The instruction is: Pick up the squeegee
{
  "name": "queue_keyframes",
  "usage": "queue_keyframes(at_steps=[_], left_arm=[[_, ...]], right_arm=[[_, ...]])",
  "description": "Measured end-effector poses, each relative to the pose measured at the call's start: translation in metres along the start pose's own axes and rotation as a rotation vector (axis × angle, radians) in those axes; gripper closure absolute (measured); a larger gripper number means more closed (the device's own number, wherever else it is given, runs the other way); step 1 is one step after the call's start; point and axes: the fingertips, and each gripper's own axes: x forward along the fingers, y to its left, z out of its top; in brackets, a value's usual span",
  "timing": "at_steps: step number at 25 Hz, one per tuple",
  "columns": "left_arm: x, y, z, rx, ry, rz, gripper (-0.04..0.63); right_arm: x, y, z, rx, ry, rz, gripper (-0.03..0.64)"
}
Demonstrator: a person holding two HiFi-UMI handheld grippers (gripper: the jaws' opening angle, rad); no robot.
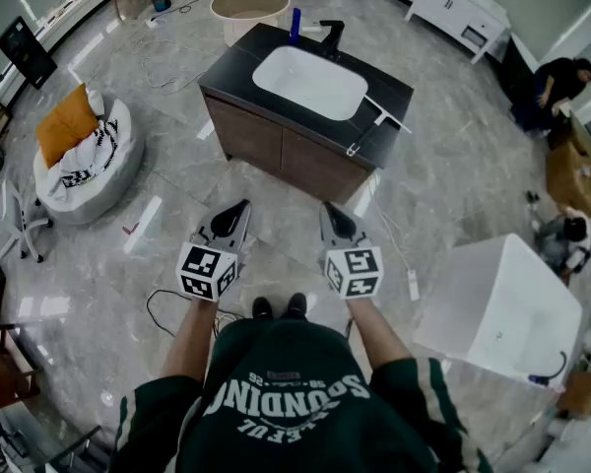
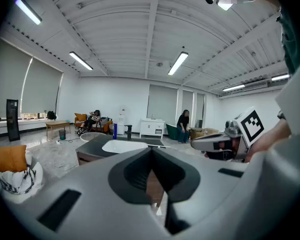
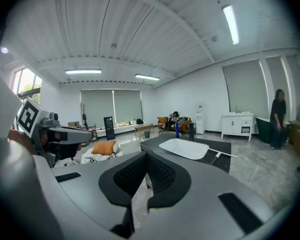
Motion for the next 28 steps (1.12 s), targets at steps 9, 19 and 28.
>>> queue_keyframes(at_steps=[9, 19, 28], left_arm=[[0.009, -0.003, 0.0, -0.017, 0.002, 0.005, 0.594], [0.028, -0.013, 0.005, -0.021, 0.006, 0.003, 0.594], [0.056, -0.025, 0.005, -0.032, 0.009, 0.025, 0.594]], right_arm=[[0.001, -0.004, 0.001, 0.005, -0.007, 0.027, 0.615], [0.002, -0.019, 0.002, 0.019, 0.003, 0.037, 0.615], [0.007, -0.053, -0.01, 0.039, 0.033, 0.056, 0.615]])
